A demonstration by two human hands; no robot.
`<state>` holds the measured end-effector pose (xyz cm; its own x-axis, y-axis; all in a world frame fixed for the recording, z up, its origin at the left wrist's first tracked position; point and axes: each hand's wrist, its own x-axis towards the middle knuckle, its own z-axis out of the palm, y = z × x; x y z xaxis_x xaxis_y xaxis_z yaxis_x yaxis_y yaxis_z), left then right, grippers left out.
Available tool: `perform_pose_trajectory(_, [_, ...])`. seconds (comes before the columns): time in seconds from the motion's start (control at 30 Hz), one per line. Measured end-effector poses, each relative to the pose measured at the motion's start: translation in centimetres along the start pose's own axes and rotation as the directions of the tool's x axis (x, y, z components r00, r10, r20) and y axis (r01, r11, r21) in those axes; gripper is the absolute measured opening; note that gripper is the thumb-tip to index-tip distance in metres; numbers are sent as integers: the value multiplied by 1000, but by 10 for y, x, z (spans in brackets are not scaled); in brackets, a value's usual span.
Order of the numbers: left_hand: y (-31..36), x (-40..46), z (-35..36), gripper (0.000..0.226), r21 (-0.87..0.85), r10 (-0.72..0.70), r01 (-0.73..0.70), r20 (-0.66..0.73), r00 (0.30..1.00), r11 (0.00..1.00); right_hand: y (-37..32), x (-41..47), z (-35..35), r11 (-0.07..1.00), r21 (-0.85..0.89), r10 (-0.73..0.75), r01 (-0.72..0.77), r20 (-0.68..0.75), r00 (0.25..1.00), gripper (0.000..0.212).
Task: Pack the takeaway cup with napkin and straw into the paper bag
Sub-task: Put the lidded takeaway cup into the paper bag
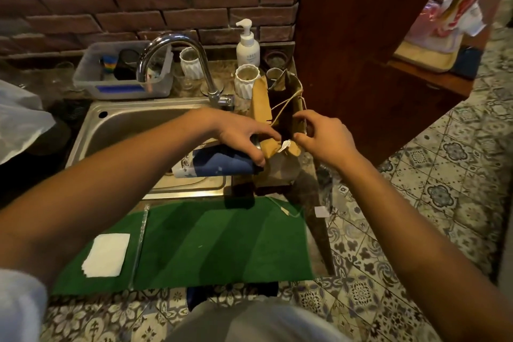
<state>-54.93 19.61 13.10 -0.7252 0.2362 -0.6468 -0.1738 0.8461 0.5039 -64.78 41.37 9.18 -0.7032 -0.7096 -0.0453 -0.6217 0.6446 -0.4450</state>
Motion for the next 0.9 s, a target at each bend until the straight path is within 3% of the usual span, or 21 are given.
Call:
perform_pose_trajectory(0.13, [-2, -8, 9, 69, -61, 21, -28, -117, 993, 998, 5, -4, -1, 996, 81, 32, -32, -3, 999, 55])
perform_pose_trajectory(0.3, [-15, -45, 36, 58, -184, 14, -62, -253, 967, 981, 9, -20, 1, 955, 294, 23, -24, 8, 1000, 55])
perform_pose_trajectory(0.47, [-30, -80, 83, 67, -464, -34, -198, -445, 895, 863, -3, -46, 8, 882, 470, 49, -37, -14, 999, 50])
perform_pose_trajectory(0.6, [-35, -96, 120, 60, -572, -64, -235, -454, 889, 786, -14, -70, 17, 895, 446, 49, -26, -40, 998, 53])
perform_pose_trajectory(0.73, [-41, -106, 148, 53, -510, -57, -243, -503, 863, 825, -13, -96, 29, 930, 368, 58, -26, -77, 995, 55])
perform_pose_trajectory(0.9, [-39, -103, 160, 52, -478, 6, -254, -460, 888, 841, -19, -108, 35, 961, 276, 26, 0, -91, 996, 50])
